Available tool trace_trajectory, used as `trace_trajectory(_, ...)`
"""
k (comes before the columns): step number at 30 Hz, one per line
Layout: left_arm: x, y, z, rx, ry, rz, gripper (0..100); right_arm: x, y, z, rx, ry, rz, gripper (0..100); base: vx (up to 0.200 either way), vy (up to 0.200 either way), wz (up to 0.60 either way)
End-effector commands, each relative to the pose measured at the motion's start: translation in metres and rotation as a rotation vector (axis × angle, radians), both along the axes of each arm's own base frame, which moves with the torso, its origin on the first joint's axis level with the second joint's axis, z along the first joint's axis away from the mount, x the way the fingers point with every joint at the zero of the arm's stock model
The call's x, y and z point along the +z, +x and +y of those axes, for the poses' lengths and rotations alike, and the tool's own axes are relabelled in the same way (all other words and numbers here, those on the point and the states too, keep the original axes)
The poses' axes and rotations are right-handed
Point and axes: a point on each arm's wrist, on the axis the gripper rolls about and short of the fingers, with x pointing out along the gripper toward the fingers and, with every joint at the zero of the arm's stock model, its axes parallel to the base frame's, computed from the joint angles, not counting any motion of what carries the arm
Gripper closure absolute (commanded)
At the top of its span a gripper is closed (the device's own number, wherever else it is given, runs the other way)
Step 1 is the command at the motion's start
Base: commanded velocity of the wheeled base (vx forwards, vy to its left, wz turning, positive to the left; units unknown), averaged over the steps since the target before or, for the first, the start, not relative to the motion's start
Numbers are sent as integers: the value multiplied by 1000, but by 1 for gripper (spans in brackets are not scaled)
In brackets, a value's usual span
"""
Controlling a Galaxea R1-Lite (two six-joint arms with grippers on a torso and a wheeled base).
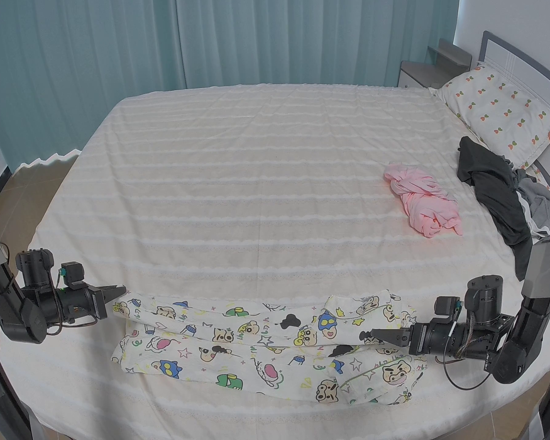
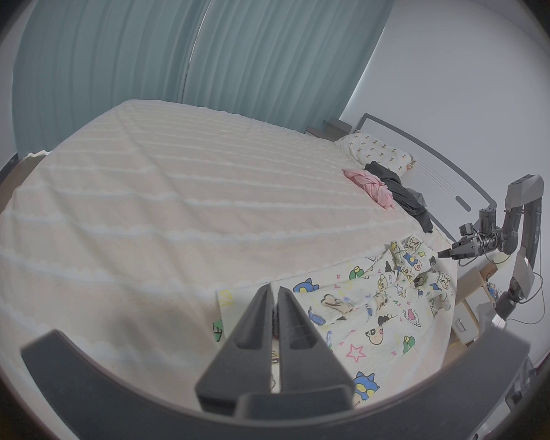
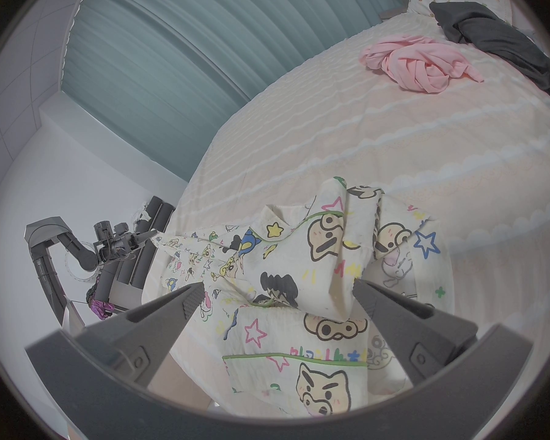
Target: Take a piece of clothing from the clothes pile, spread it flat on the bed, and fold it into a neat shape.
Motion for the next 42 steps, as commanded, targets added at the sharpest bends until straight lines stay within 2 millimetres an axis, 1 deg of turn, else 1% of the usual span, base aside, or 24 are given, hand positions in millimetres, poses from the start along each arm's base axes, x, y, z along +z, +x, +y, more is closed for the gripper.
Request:
trace_trajectory(1,1,1,-2,-8,0,-3,100,0,0,0,1,0,1,0,0,0,0)
trace_trajectory(8,8,9,-1,-8,5,-52,100,0,0,0,2,1,2,0,0,0,0)
trace_trajectory(11,15,15,0,9,-21,-83,100,0,0,0,1,0,1,0,0,0,0)
trace_trajectory(17,27,28,-7,3,-63,-143,100,0,0,0,2,1,0,0,0,0,0)
trace_trajectory(20,25,32,-8,0,-62,-155,100,0,0,0,2,1,2,0,0,0,0)
trace_trajectory(23,22,46,-5,0,-54,-184,100,-1,0,0,2,0,3,0,0,0,0)
trace_trajectory(28,18,54,-2,6,-50,-203,100,0,0,2,8,2,3,0,0,0,0)
trace_trajectory(31,16,51,-3,4,-51,-202,100,0,0,2,8,2,3,0,0,0,0)
trace_trajectory(35,7,45,-3,7,-49,-195,100,-1,0,2,8,1,4,0,0,0,0)
trace_trajectory(38,-2,35,0,18,-47,-210,100,-1,-1,2,8,1,4,0,0,0,0)
trace_trajectory(41,-8,29,2,28,-46,-215,100,-1,-1,2,8,1,4,0,0,0,0)
trace_trajectory(42,-14,24,5,42,-45,-211,100,-1,-1,2,8,1,4,0,0,0,0)
